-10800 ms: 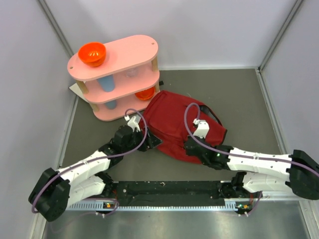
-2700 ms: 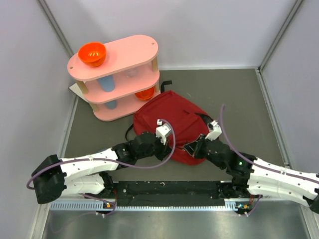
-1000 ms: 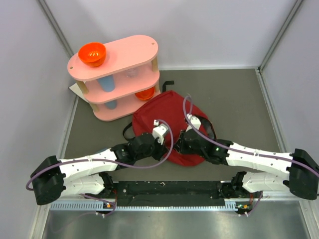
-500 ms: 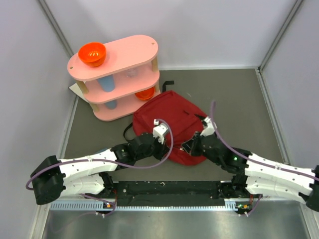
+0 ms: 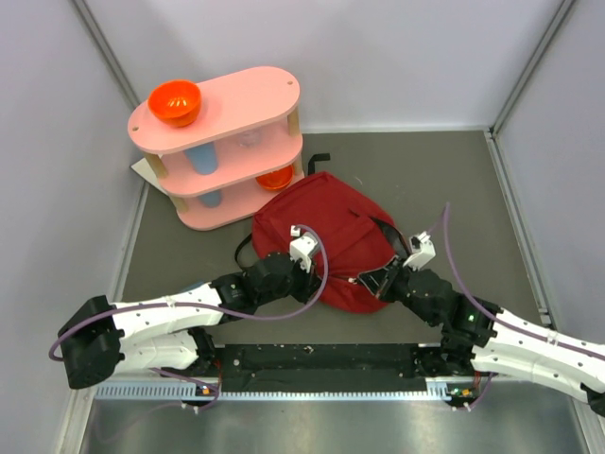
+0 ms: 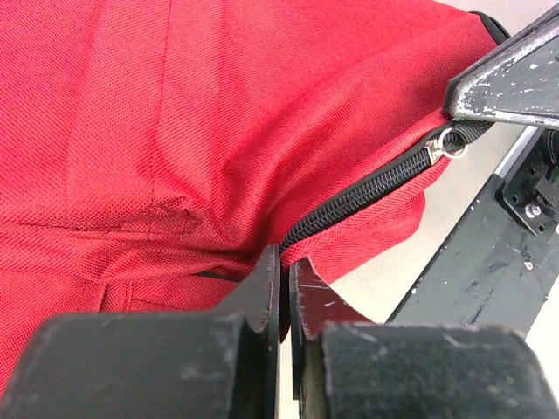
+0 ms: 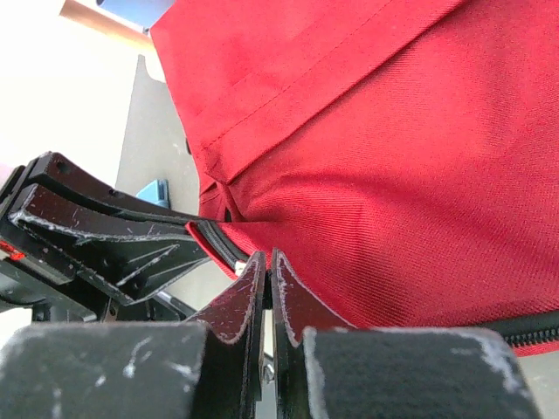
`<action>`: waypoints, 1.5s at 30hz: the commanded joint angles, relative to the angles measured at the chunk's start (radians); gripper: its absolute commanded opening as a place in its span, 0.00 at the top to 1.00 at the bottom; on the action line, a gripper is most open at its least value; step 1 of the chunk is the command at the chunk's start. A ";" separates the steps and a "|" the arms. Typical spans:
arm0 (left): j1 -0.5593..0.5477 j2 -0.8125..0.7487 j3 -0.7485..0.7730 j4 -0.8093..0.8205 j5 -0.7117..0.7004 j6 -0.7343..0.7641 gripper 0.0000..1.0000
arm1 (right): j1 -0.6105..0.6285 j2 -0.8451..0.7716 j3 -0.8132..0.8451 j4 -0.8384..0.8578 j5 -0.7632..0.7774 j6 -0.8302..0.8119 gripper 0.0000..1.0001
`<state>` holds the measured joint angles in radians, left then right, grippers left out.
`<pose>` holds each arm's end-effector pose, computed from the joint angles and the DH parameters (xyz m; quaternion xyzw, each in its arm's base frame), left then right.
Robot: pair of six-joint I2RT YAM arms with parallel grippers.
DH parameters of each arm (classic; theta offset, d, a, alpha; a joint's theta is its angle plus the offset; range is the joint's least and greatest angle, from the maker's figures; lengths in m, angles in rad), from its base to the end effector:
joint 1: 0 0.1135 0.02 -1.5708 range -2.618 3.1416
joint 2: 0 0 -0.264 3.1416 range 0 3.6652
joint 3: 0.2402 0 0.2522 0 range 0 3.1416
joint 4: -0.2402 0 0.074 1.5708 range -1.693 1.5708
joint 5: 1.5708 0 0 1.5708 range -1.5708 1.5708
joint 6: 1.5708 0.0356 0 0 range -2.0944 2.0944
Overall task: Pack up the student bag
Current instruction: Zip the student bag at the center of the board.
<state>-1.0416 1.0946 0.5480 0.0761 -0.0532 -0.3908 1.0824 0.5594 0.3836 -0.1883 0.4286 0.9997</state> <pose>0.1213 -0.2037 0.2224 0.2593 0.8119 -0.3260 0.4091 0.0822 0.1232 0.2319 0.0873 0.8089 0.3899 0.4313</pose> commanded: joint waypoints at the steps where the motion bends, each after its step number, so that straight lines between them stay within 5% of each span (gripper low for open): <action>1: 0.017 -0.015 0.010 -0.029 -0.103 0.000 1.00 | -0.010 -0.026 0.003 -0.079 0.125 -0.003 1.00; 34: 0.017 0.010 0.012 -0.019 -0.060 0.017 1.00 | -0.010 -0.187 0.015 -0.152 0.139 -0.033 1.00; 45: 0.017 -0.059 -0.020 -0.131 -0.198 0.006 1.00 | -0.012 -0.257 -0.003 -0.247 0.265 0.002 1.00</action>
<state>-1.0405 1.1007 0.5518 0.0322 -0.0998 -0.3920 1.0832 0.3443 0.3794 -0.4023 0.5732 1.0016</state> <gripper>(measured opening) 0.024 0.007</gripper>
